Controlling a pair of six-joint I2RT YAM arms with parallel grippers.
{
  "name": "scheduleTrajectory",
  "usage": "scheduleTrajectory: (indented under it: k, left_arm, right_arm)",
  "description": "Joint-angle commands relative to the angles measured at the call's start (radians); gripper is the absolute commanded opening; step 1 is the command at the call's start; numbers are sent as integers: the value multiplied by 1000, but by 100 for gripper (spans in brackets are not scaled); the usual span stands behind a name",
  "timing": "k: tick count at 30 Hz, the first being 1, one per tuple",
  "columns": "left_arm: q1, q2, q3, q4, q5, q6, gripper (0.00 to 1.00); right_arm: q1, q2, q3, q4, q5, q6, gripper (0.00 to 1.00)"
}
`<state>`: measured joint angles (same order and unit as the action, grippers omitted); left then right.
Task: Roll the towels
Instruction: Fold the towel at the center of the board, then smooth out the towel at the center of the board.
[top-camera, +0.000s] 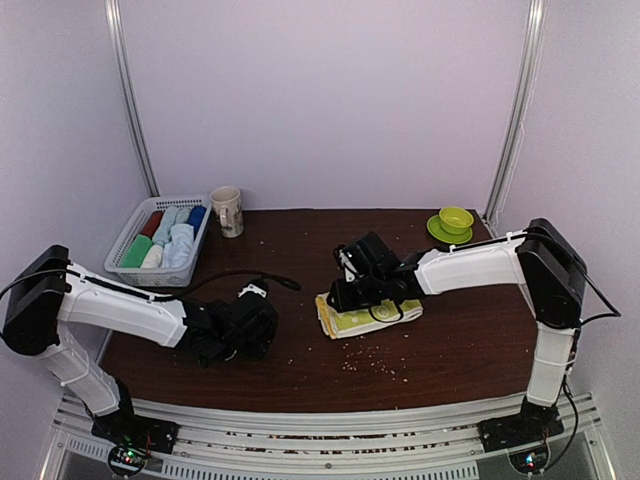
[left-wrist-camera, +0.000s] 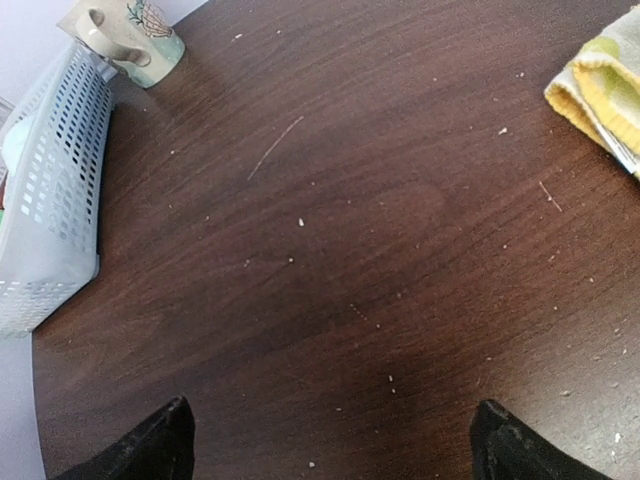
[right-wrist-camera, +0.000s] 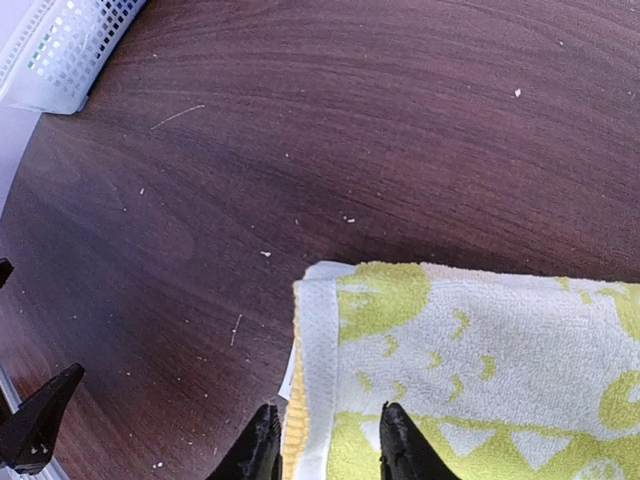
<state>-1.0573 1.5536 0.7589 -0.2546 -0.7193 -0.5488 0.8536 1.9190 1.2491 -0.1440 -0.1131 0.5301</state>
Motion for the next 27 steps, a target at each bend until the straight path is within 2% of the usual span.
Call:
scheduleTrajectory:
  k: [1, 8, 12, 15, 18, 23, 27]
  left_arm:
    - [-6, 19, 10, 52, 15, -10, 98]
    - [11, 29, 66, 210, 174, 46, 98]
    - [36, 84, 174, 255, 250, 88, 97]
    - [74, 178, 292, 248, 291, 122, 90]
    - [110, 286, 417, 217, 303, 146, 80]
    - [158, 373, 478, 230, 367, 151, 79]
    - [178, 432, 520, 213, 391, 167, 77]
  right_arm:
    - [1, -23, 22, 29, 13, 11, 37]
    - [-120, -154, -138, 87, 58, 25, 39]
    - [-229, -239, -294, 177, 8, 50, 33]
    - [-300, -270, -379, 268, -57, 78, 27]
    - [-338, -261, -418, 312, -107, 91, 24]
    - [-360, -222, -441, 333, -126, 85, 21]
    - [-379, -207, -476, 347, -118, 90, 15]
